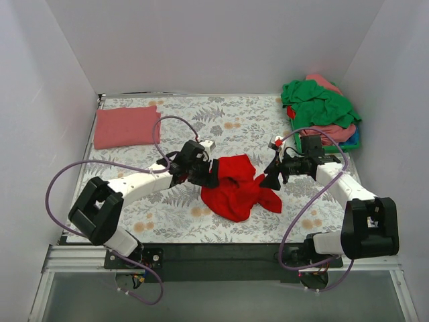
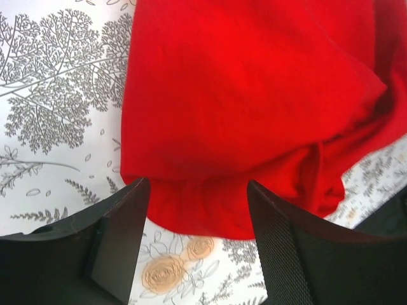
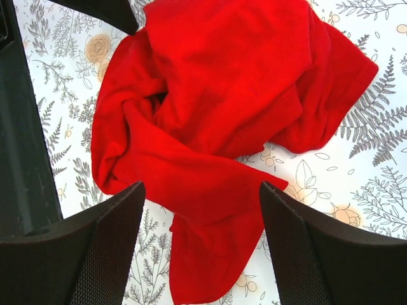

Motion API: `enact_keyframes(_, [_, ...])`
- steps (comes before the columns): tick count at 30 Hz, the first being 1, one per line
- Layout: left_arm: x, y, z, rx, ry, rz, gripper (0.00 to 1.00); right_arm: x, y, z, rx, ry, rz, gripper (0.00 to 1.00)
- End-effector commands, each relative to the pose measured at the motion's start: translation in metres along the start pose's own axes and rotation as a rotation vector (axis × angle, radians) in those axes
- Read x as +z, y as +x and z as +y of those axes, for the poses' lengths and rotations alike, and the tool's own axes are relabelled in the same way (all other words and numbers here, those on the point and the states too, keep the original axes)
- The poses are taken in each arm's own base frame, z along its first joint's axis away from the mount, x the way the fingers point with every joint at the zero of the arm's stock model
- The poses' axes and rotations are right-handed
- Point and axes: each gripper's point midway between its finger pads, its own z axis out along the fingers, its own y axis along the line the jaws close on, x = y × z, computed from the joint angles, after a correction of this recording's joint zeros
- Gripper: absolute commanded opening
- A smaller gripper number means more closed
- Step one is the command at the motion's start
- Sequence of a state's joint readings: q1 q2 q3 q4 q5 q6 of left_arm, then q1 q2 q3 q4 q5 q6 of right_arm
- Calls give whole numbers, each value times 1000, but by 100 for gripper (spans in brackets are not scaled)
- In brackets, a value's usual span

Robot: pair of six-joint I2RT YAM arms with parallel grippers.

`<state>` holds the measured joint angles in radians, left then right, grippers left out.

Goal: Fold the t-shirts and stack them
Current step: Flatten the tshirt out

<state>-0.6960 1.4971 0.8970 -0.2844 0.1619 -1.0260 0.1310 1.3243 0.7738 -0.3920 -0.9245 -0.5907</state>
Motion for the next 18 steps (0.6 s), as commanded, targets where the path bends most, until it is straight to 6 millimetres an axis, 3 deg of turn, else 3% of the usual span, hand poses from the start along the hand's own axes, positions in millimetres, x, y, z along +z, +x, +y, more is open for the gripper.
enact_keyframes(1, [5, -25, 2, 29, -55, -58, 60, 0, -14, -2, -23, -14, -36, 78])
enact_keyframes(9, [23, -31, 0, 51, -68, -37, 39, 7, -20, -7, 18, -27, -38, 76])
enact_keyframes(10, [25, -27, 0, 49, -67, -25, 35, 17, -16, -10, 51, -38, -5, 72])
enact_keyframes(11, [25, -28, 0, 50, -65, -26, 29, 20, -32, -15, 56, -33, -11, 70])
enact_keyframes(13, [26, -26, -1, 47, -59, -15, 21, 37, -29, -20, 106, -55, 42, 68])
enact_keyframes(14, [25, -24, -1, 42, -57, -11, 19, 40, -41, -25, 100, -55, 42, 67])
enact_keyframes(18, [23, -24, -4, 37, -43, -13, 6, 63, -39, -37, 160, -62, 107, 65])
